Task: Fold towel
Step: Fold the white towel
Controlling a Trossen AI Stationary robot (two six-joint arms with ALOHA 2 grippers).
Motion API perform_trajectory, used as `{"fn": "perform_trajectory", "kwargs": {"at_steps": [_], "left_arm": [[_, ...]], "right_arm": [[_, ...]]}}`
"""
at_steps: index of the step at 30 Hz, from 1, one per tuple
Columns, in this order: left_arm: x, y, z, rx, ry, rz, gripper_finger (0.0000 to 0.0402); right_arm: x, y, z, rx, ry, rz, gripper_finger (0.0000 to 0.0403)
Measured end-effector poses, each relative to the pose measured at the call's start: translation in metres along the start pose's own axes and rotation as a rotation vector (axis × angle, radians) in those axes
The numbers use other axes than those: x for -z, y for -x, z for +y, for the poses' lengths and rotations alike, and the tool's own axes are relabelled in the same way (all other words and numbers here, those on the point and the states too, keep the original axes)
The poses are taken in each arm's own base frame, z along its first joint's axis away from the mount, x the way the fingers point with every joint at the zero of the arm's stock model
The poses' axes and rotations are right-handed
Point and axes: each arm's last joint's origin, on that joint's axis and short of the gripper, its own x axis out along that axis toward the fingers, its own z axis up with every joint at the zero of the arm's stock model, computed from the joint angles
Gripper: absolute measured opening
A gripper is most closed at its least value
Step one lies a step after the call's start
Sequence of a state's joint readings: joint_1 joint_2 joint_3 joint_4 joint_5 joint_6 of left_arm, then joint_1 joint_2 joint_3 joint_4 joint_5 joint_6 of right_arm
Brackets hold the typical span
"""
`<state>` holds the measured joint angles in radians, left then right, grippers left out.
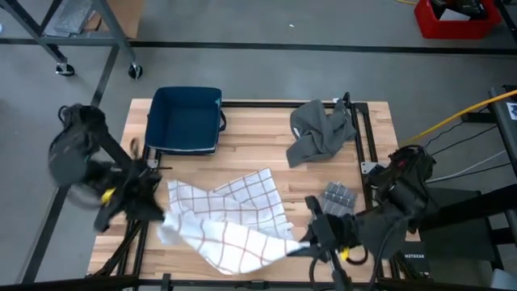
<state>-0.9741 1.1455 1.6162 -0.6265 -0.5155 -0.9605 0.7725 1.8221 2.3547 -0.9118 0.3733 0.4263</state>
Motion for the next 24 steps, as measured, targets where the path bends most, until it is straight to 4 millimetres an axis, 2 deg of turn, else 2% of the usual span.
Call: {"fn": "perform_trajectory", "kwargs": {"at_steps": [6, 10, 18, 24], "left_arm": [[0.046, -0.027, -0.023, -0.060, 0.023, -0.093, 0.0000], [0.075, -0.046, -0.031, -0.093, 0.047, -0.110, 0.0000], [0.120, -0.082, -0.029, -0.159, 0.100, -0.093, 0.0000], [0.140, -0.098, -0.026, -0.198, 0.074, -0.123, 0.0000]], "right_arm": [[0.017, -0.014, 0.021, -0.044, -0.037, 0.056, 0.0000], [0.033, -0.024, 0.037, -0.067, -0.067, 0.103, 0.0000], [0.056, -0.036, 0.069, -0.112, -0.098, 0.112, 0.0000], [0.069, -0.037, 0.082, -0.069, -0.104, 0.100, 0.0000]]}}
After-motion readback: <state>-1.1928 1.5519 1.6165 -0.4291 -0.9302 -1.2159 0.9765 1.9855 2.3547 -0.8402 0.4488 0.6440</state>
